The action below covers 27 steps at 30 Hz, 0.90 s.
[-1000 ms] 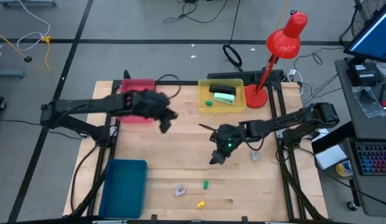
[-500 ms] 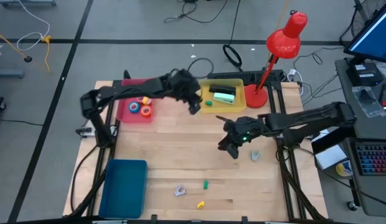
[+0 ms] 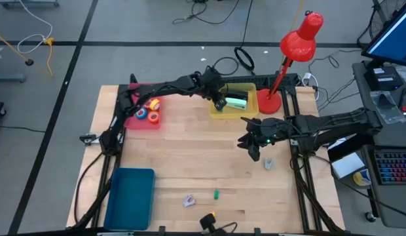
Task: Pick and place Stapler, Stapler remover, tape
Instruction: Put the small yellow stapler into the yellow bin
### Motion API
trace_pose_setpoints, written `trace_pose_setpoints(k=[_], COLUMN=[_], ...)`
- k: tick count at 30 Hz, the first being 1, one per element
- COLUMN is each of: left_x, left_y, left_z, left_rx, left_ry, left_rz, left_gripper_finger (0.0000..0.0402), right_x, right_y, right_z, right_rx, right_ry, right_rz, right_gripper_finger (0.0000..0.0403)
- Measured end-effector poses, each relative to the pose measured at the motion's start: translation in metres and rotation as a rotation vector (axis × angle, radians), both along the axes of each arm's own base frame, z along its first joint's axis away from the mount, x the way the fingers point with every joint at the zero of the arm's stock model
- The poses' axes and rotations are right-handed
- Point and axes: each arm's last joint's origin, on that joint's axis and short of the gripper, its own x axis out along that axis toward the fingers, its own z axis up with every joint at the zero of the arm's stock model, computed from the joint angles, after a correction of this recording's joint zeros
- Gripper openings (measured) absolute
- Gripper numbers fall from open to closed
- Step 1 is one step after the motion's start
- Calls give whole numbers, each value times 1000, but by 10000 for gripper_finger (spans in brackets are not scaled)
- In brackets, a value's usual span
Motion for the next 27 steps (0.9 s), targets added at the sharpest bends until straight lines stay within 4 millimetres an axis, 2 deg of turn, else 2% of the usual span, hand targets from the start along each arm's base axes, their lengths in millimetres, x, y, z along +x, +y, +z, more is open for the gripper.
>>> trace_pose_setpoints(k=[4, 7, 15, 23, 27], left_x=[2, 1, -2, -2, -1], left_y=[11, 16, 20, 20, 19], left_z=[-20, -27, -27, -27, -27], left_rx=[-96, -172, -260, -269, -269], left_ry=[15, 5, -21, -23, -23], left_rz=[38, 72, 155, 138, 136], left_gripper_finger=[50, 50, 74, 82, 106], right_x=[-2, -2, -2, -2, -2], right_y=[0, 0, 0, 0, 0], right_z=[0, -1, 0, 0, 0], right_rx=[0, -4, -18, -17, -16], right_ry=[6, 16, 13, 13, 13], right_rz=[0, 2, 12, 11, 11], right_gripper_finger=[116, 116, 116, 116, 116])
